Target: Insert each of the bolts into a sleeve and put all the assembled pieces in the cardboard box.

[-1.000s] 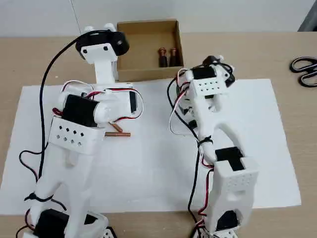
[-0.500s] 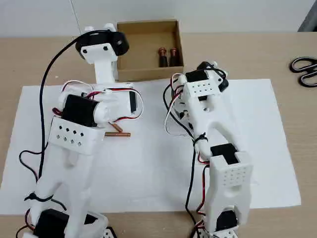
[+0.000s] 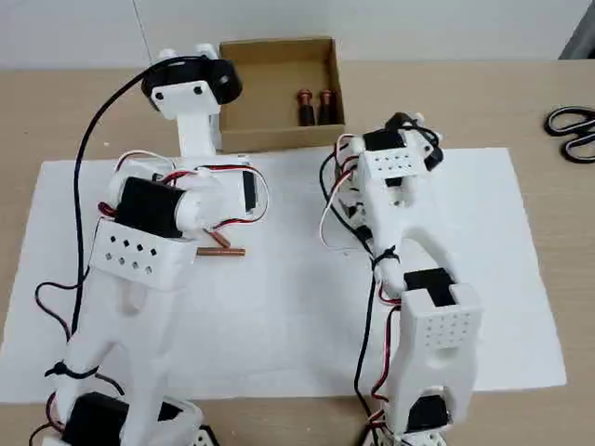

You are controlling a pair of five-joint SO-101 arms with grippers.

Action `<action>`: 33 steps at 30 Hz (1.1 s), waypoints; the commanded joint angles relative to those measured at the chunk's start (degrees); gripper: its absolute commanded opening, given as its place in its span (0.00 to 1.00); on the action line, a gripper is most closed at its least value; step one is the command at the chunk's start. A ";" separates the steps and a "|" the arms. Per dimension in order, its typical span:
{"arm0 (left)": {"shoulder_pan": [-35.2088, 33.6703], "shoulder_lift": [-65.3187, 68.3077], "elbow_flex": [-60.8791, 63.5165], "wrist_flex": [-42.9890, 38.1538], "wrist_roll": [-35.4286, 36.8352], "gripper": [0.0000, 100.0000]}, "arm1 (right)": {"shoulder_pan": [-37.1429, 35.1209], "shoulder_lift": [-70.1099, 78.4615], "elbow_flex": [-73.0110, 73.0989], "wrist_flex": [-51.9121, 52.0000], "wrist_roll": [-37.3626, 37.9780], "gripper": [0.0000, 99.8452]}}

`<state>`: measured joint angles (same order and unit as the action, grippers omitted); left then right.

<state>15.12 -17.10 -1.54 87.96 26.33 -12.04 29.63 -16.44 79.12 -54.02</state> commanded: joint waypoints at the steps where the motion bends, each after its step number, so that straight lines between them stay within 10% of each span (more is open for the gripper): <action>1: 0.35 -2.02 -2.42 0.26 0.18 0.01 | 0.40 -0.31 -0.26 -0.75 -0.44 0.27; 12: 0.35 -2.02 -2.42 0.26 0.09 0.01 | 0.40 -0.22 0.00 -2.51 0.00 0.11; 33: 0.35 -1.93 -2.42 0.35 0.09 0.01 | 0.40 9.71 -0.18 -2.51 0.09 0.10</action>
<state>15.12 -17.10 -1.54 87.96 26.24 -11.78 35.52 -17.23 77.19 -54.02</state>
